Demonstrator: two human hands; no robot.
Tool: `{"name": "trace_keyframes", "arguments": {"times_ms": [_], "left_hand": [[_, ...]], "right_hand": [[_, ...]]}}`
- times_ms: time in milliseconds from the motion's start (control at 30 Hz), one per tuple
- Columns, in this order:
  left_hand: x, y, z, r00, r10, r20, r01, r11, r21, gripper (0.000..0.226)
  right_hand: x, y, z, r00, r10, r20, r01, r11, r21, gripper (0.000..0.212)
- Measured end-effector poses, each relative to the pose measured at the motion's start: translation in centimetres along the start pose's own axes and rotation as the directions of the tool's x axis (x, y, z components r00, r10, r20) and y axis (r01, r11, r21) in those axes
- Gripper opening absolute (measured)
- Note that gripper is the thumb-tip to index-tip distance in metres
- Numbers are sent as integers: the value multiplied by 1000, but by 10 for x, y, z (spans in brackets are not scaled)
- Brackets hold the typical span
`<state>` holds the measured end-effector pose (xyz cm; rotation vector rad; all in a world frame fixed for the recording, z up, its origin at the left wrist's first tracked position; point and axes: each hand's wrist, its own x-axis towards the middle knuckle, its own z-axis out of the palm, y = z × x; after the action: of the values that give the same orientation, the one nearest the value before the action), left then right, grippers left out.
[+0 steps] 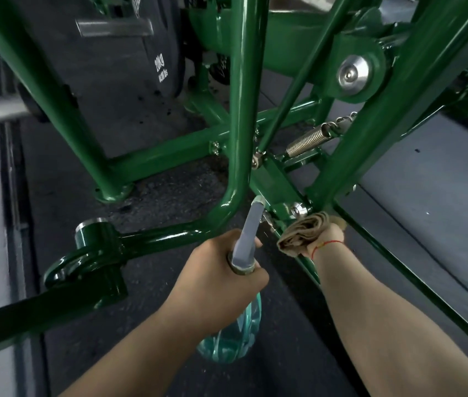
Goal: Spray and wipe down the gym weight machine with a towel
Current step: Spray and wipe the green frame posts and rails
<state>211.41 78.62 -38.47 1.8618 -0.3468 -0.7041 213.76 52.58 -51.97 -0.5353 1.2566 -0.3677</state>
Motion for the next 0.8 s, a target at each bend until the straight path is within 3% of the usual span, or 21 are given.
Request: {"name": "trace_keyframes", "arguments": {"times_ms": [133,200,333,400,467,533,600,667,800], "left_hand": [[0,-2,2,1000,4,14,-5,999,40,20],[-1,-1,4,1000,9,27,-10,999,43,20],[-2,-2,11,998,15,64,-18,999,44,20],[-3,-4,14,997,13,77,-17,998,60,20],[-5,-7,14,996,13,91,-20,997,73,19],[-6,-9,13,995,-1,103,-5,998,64,17],[-6,-13,10,996,-8,93,1,997,78,17],[-6,-15,6,998,-3,67,-3,996,95,15],[-6,-16,-1,999,-7,35,4,996,87,15]], "right_hand": [[8,-3,-7,1000,18,-17,-18,1000,11,38],[8,-11,-23,999,-20,26,24,988,-155,33],[-2,-26,-57,988,-68,139,130,856,-501,23],[-24,-29,-64,963,-150,226,268,648,-713,21],[-44,-16,-67,902,-258,346,404,221,-888,22],[-50,9,-64,780,-333,530,464,-260,-847,34],[-40,32,-56,624,-304,720,508,-543,-669,47],[-23,40,-45,552,-149,821,512,-717,-474,56],[-7,53,-32,608,7,794,419,-852,-314,71]]}}
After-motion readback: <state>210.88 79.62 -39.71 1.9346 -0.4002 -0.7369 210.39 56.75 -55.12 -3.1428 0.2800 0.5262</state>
